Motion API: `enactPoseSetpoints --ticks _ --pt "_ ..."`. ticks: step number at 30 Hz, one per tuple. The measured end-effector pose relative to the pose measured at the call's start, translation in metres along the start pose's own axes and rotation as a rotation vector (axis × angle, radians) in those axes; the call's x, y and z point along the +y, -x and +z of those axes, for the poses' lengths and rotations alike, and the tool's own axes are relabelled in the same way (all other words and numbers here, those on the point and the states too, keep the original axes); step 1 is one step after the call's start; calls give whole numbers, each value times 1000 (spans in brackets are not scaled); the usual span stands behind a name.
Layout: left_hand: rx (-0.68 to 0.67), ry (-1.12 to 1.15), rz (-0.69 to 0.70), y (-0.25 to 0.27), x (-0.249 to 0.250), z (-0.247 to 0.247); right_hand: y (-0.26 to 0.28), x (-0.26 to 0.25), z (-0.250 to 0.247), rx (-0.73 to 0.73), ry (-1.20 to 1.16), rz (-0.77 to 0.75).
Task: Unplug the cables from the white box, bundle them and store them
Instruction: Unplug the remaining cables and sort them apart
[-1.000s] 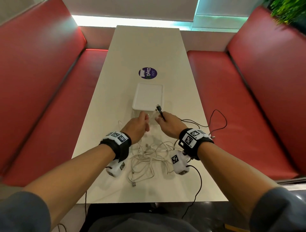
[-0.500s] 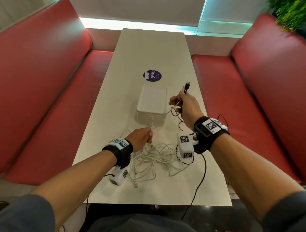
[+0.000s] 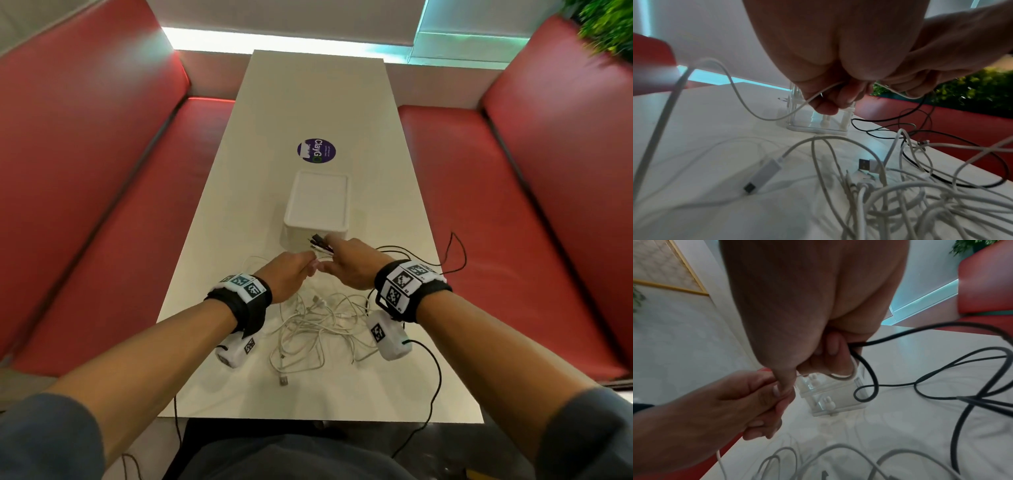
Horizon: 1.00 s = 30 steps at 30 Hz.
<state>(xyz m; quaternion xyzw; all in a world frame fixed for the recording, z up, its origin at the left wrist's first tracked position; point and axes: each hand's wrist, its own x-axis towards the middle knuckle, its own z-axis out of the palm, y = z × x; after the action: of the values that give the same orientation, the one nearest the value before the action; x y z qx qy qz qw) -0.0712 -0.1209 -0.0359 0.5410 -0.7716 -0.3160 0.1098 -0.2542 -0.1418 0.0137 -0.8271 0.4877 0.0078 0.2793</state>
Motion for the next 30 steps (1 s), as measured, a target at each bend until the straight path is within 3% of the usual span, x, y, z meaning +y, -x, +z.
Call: enactPoseSetpoints --ticks 3,8,10,14,17,22,25,30 --pt "-10 -12 10 1 -5 2 1 2 -4 -59 87 -37" --pt "34 -85 -74 10 -34 -3 15 49 -54 220 133 291" --pt "42 -11 -108 10 -34 -5 20 53 -60 237 98 330" --pt "60 29 -16 -1 -2 -3 6 17 -25 107 -112 170" --pt "129 7 131 -9 19 -2 -6 -7 -8 120 -244 85" --pt "137 63 224 -4 17 4 -7 6 -7 115 -106 -38" --pt "123 17 247 1 19 8 -4 10 -7 94 -105 -79" --pt "39 90 60 -1 24 5 0 9 -4 207 -62 -62"
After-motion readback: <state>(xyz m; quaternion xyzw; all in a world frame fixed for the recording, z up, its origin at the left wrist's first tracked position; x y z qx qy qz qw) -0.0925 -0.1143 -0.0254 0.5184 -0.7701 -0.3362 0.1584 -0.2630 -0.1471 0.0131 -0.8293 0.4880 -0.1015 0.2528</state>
